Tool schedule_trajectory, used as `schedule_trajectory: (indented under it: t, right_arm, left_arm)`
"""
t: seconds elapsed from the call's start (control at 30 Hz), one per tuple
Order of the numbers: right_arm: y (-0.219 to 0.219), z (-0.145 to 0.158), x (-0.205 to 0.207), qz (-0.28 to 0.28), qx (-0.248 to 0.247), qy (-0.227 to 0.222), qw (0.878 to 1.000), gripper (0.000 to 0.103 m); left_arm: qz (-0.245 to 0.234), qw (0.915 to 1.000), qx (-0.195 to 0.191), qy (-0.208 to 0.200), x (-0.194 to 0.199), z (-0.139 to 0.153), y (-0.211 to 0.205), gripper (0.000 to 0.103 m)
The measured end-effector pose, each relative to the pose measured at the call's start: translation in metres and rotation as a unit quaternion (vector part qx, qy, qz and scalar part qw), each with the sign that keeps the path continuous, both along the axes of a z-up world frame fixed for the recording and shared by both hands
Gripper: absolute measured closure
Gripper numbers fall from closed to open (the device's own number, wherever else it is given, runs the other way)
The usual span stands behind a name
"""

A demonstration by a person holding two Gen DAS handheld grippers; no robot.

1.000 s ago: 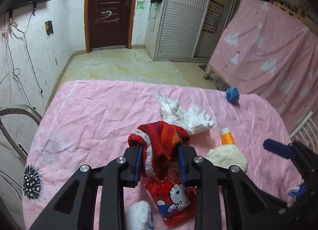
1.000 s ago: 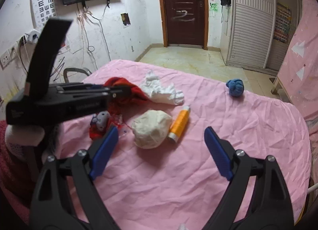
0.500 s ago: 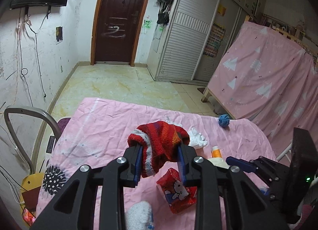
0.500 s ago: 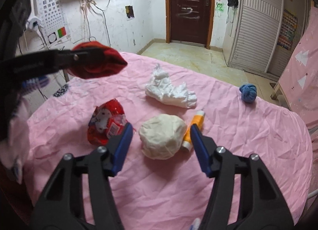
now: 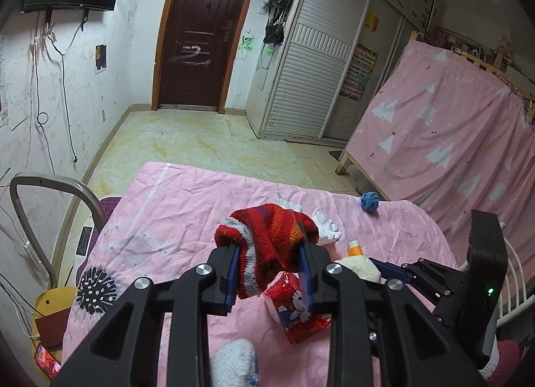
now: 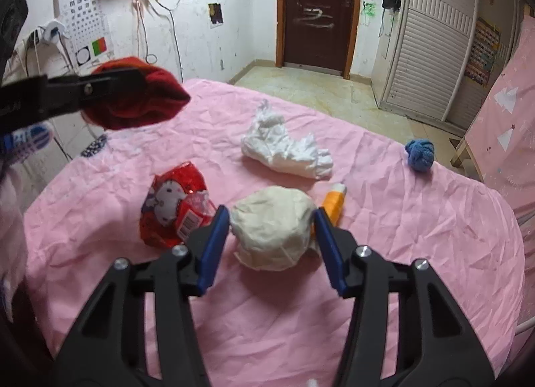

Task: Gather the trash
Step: 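Grasp the red striped knit hat with the left tool while the right tool grasps the white crumpled ball, then carry the knit hat and white ball with both tools over the yellow bucket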

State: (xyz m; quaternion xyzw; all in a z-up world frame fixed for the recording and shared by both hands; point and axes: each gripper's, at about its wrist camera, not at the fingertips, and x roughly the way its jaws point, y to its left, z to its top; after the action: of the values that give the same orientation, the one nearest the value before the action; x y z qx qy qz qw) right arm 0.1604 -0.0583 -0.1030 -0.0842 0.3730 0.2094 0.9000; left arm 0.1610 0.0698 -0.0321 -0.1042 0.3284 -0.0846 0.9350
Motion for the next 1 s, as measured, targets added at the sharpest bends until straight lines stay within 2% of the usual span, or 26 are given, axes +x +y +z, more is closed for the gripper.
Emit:
schedule_trajectory:
  t: [0.2,0.5,0.73,1.0]
  right_arm:
    - [-0.012,0.019,-0.013,0.008,0.045,-0.015,0.999,0.053]
    - [-0.033,0.038,-0.033,0.005,0.08,-0.032,0.996,0.053]
    - [-0.062,0.036,-0.039,-0.021,0.088,-0.029,0.995,0.053]
    - [-0.1,0.043,-0.052,-0.05,0.109,-0.045,0.992,0.053]
  left_arm:
    - [0.003,0.9999,0.006,-0.008,-0.009,0.008,-0.003,0.084]
    - [-0.005,0.9997,0.018,-0.018,-0.024,0.02,-0.023,0.084]
    - [-0.049,0.9985,0.025,0.004,-0.035,0.009,-0.057,0.084]
    - [-0.075,0.9961,0.043,0.016,-0.042,-0.001,-0.092,0.084]
